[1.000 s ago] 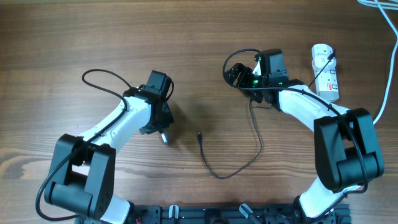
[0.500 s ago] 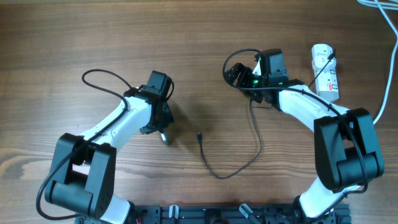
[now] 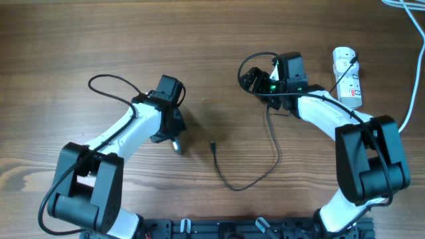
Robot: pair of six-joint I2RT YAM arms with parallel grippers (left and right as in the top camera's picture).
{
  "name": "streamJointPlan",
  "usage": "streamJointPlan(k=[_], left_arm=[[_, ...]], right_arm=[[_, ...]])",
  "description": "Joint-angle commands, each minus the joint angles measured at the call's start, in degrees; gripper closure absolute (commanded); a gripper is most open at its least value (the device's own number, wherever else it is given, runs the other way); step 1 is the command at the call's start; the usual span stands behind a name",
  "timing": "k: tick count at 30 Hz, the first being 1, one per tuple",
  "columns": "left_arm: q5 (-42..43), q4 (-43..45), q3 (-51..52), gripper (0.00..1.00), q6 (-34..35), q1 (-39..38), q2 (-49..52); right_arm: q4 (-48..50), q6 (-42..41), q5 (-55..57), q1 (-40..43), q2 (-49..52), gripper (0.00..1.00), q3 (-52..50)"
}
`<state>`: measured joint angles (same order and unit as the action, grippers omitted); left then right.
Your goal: Plug charger to phone and switch on socket
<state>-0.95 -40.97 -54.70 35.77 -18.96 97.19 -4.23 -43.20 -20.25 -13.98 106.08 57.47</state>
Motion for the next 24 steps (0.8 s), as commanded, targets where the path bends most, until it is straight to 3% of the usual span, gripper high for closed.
streamJointPlan(k=[1,6,10,14,18,24], left_arm=[[16.9,2.7,0.0,0.96,-4.3,3.2,-4.6],[46.4,13.5,1.2,0.96,-9.7,12.3,-7.5],[58.9,22.2,7.2,0.96,-9.7,16.9,-7.5],[74.6,32.6,15.5,0.96,-10.1,27.1,-7.5],[77.0,37.4,20.6,0.96,-10.1,35.9,-7.4],[81.6,40.4,20.8,0.96,-13.5,36.4,-7.4]], right_arm=[[0.1,1.0,1.2,0.1,0.6,0.00,0.2],[0.1,1.0,1.2,0.1,0.6,0.00,0.2],[0.1,1.0,1.2,0.1,0.6,0.00,0.2],[0.1,1.0,1.2,0.1,0.6,0.00,0.2],[0.1,1.0,1.2,0.1,0.6,0.00,0.2],[0.1,1.0,1.2,0.1,0.6,0.00,0.2]])
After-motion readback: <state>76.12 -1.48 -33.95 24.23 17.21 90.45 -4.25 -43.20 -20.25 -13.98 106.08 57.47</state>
